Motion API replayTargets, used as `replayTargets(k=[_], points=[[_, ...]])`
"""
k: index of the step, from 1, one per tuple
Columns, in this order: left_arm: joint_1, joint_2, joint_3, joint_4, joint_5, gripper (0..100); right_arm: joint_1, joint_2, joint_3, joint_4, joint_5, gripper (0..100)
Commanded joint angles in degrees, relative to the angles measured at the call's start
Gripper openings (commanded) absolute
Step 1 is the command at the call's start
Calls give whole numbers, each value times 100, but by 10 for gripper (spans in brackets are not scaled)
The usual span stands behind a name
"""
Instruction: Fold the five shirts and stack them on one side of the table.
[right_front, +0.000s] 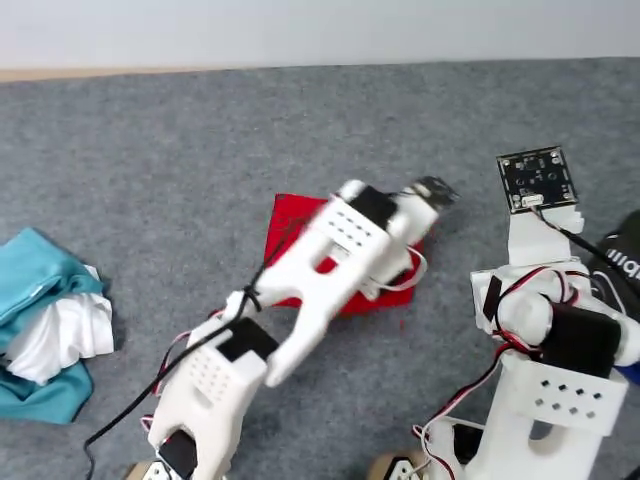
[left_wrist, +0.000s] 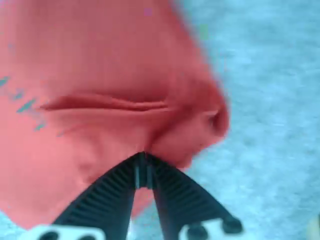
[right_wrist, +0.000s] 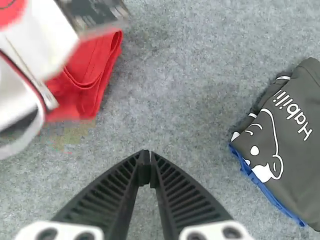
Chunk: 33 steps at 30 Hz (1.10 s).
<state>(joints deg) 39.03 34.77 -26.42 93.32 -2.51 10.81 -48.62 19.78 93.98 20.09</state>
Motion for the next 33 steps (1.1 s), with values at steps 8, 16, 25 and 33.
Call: replayTargets(k=[8,16,25,33], points=[[-229,-782,-136,255,114,6,66,-40,-35,-101,26,10],[-1723,-809,-127,-220,-167,6,40,-31,-26,-189,53,10],[-1574,316,-136,-545,-343,6,31,-22,-26,-224,53,10],[-703,598,-136,114,18,6,57,-31,-26,-171,53,10]])
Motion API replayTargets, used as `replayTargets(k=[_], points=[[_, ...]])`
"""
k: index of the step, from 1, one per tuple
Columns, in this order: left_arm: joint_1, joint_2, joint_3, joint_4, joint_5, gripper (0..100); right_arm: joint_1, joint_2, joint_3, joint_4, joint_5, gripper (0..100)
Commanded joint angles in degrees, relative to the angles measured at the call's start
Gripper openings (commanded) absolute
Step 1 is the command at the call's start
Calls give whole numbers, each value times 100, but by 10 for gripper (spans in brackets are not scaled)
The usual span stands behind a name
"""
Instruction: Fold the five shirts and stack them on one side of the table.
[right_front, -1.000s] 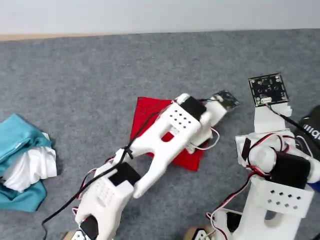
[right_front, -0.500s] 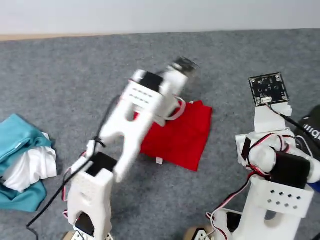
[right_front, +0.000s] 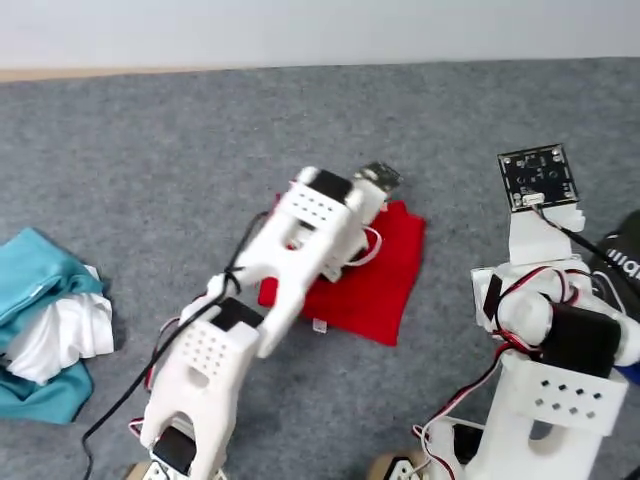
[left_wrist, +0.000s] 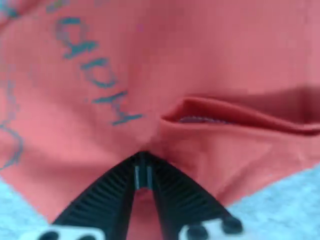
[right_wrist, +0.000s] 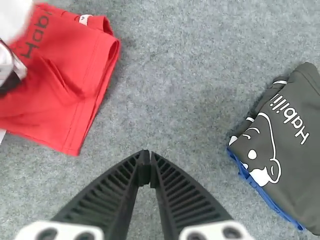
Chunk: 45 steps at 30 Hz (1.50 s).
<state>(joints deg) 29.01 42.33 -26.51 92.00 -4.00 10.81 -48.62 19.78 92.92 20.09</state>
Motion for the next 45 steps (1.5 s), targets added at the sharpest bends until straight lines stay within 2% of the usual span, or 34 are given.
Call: replayTargets(k=[1,9,15,19,24,27,35,40,45], points=[[396,-246,-127,308,176,6,57,-31,-26,-66,53,10],[1222,-905,-92,800,193,6,57,-75,-53,-66,53,10],[1275,-1046,-92,826,343,6,66,-75,-62,-57,53,10],[703,-1064,-136,826,308,6,66,-66,-62,-57,44,10],[-563,-1327,-321,844,352,6,31,-22,114,-259,18,10],[-1081,-1969,-295,844,352,6,31,-13,396,-479,18,10],[-1855,-3868,92,844,352,6,4,910,563,-541,-18,10],[-2409,-5020,1033,844,325,6,-796,1446,431,-637,-826,14],[-3086,-6110,1930,844,316,6,-1684,1895,431,-1262,-1644,15]])
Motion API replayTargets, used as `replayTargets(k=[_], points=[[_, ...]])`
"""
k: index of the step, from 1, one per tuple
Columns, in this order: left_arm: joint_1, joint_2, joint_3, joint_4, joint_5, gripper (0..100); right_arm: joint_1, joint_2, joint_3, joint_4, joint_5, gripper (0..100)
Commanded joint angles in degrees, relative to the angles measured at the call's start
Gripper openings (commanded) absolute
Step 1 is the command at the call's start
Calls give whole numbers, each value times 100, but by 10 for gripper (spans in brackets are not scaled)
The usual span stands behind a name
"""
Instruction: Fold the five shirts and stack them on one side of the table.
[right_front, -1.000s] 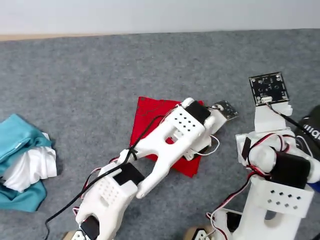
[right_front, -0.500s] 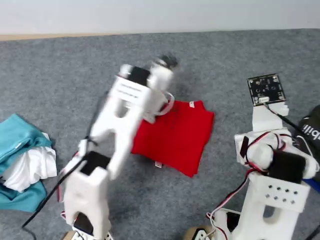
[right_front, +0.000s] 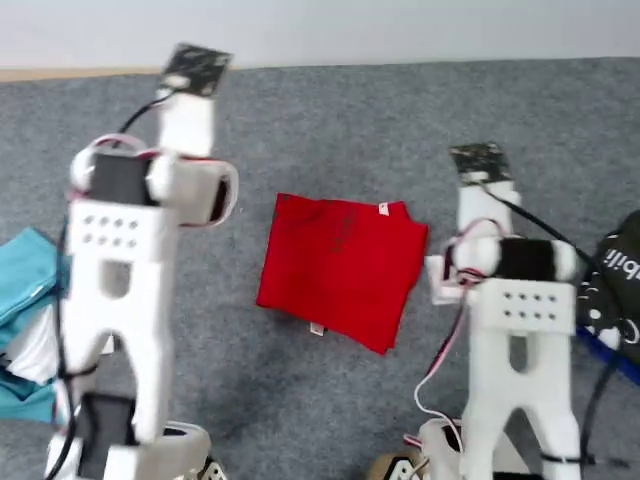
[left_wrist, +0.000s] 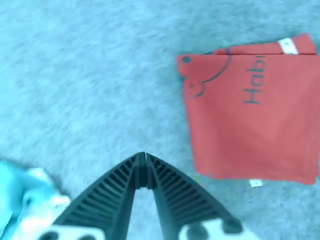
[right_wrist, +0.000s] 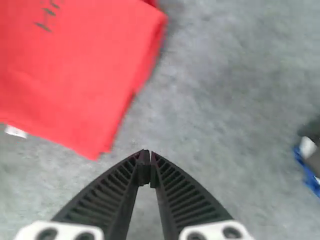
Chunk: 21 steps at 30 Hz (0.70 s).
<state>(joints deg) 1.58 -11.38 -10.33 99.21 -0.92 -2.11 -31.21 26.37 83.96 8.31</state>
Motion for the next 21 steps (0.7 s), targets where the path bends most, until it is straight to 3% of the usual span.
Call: replayTargets(k=[1,9,21], points=[[-466,-905,444,123,0,6,-488,259,-229,-523,-624,16],[-1345,-1310,769,35,-677,6,-725,1569,-440,-1780,-1451,138],[-1574,-1310,1631,-9,-730,6,-708,3618,-2444,-1789,-1732,147]])
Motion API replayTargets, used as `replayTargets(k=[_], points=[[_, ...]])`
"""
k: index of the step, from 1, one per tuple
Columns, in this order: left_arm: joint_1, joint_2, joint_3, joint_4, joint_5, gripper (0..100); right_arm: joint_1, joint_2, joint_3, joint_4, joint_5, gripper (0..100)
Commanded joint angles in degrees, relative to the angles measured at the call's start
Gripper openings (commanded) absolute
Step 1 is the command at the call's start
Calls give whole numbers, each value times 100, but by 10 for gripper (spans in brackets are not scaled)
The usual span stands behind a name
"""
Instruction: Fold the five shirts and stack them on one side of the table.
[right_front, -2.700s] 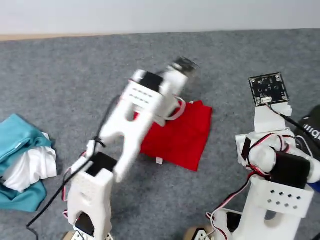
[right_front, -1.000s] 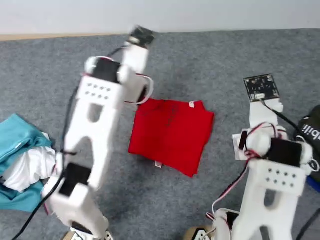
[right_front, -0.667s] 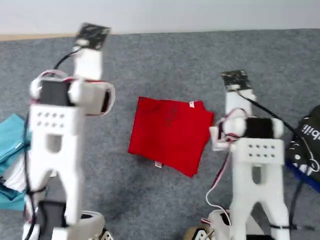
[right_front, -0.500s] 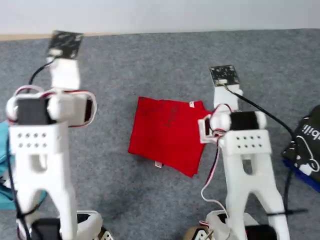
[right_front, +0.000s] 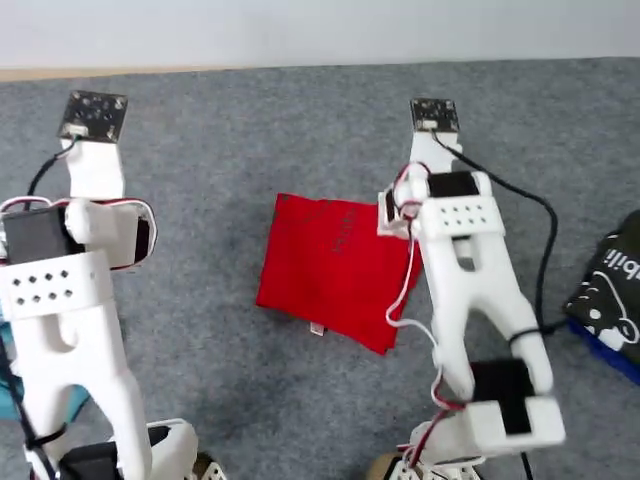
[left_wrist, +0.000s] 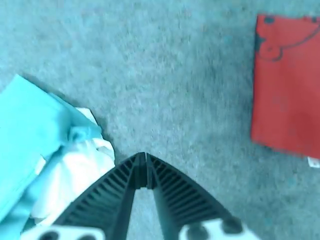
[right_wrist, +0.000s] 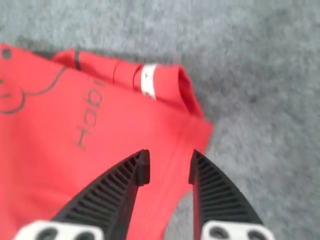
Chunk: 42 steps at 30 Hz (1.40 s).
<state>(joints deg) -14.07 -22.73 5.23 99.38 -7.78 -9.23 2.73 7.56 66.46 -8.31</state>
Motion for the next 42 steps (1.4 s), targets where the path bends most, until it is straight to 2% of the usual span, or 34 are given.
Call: replayTargets(k=[1,16,26,32,42], points=[[-9,-176,136,-88,-44,6,4,347,-659,-40,-70,146],[-9,-185,637,-615,-44,6,365,919,-941,119,-70,145],[-9,-176,681,-633,-44,6,409,1279,-941,110,-79,142],[-9,-176,681,-633,-35,6,400,1305,-941,13,-44,23],[0,-176,681,-633,-26,6,400,1235,-1020,57,-35,10]])
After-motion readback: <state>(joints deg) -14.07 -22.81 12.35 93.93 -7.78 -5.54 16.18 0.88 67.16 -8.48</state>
